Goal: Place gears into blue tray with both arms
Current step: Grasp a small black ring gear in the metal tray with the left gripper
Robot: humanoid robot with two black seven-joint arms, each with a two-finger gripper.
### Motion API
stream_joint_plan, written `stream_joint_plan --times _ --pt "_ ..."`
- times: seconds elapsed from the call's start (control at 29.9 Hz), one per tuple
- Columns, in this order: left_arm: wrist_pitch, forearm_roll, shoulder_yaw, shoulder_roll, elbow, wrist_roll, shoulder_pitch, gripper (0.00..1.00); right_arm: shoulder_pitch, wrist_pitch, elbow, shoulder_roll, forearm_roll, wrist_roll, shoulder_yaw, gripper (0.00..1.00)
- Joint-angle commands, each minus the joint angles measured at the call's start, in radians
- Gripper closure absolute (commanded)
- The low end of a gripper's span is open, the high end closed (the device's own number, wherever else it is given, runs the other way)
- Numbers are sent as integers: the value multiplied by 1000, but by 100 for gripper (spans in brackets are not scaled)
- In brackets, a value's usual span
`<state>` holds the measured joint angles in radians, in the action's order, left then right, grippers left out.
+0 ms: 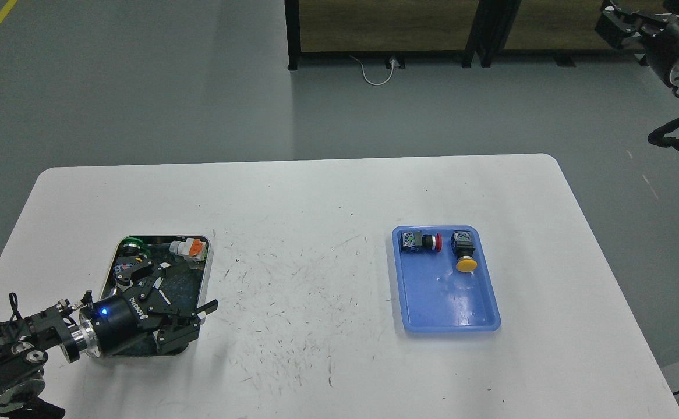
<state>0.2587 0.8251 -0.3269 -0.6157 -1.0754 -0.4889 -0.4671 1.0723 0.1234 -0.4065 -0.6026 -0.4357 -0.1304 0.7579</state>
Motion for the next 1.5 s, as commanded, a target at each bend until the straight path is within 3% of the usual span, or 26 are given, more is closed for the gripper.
stream_joint_plan --times 0.0,0.47,0.83,1.1,1.47 --pt "-35 -1 23 1 22 0 2 2 0 -4 0 4 0 0 0 0" --pt "-59 -12 25 8 147 0 1 2 6 -5 0 3 0 0 0 0" --pt "-61 -12 28 33 169 0 1 2 5 -10 0 3 0 2 0 0" --pt "-59 -14 37 91 252 0 1 3 5 -13 0 3 0 2 -2 0" --pt "-53 -14 37 79 278 0 1 6 5 -14 0 3 0 1 -2 0"
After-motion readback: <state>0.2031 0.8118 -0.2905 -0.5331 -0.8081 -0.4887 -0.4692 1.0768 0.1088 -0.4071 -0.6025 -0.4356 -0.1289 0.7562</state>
